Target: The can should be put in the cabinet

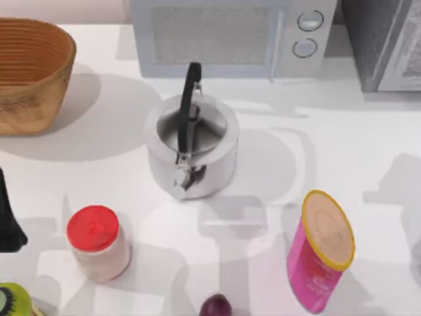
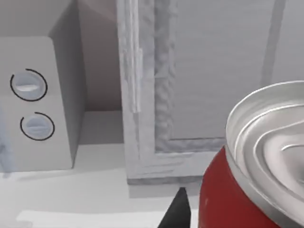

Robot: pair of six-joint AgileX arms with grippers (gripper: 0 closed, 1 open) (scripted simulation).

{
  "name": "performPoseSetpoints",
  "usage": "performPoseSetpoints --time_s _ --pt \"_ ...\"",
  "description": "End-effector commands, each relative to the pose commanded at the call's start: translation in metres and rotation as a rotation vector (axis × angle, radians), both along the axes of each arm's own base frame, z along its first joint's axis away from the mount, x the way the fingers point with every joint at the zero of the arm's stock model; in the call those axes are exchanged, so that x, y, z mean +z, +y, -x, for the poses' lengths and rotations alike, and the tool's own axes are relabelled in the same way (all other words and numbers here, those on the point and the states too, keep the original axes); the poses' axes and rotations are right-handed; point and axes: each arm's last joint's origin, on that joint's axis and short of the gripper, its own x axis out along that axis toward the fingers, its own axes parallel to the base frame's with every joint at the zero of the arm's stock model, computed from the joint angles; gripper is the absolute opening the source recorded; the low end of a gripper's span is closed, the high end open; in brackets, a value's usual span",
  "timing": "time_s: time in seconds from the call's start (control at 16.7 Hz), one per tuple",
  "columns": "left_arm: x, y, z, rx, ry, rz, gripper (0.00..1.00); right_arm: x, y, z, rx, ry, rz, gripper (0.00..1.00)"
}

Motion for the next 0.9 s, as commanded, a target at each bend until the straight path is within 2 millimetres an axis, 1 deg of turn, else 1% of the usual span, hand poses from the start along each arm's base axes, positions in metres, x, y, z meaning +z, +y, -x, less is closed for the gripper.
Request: performPoseSetpoints --time_s 0.18,0.36,0.6,0.72,0.9 --pt "0.0 0.0 0.0 0.0 0.0 0.0 1.0 0.001 -0.016 0.031 -0.041 -0.113 0.003 0.0" --pt "0.0 0.0 0.0 0.0 0.0 0.0 1.0 -0.012 -0.023 0.05 -0.024 -0.169 0.012 0.0" --pt "0.0 0.0 0.0 0.0 0.0 0.0 1.0 -0.038 -0.023 0.057 0.053 -0.137 0.009 0.0" --pt "0.0 0.0 0.0 0.0 0.0 0.0 1.0 -0.042 -0.023 0.058 0.069 -0.131 0.007 0.0" --pt "0.0 0.0 0.0 0.0 0.0 0.0 1.0 -0.042 -0.023 0.058 0.069 -0.131 0.007 0.0"
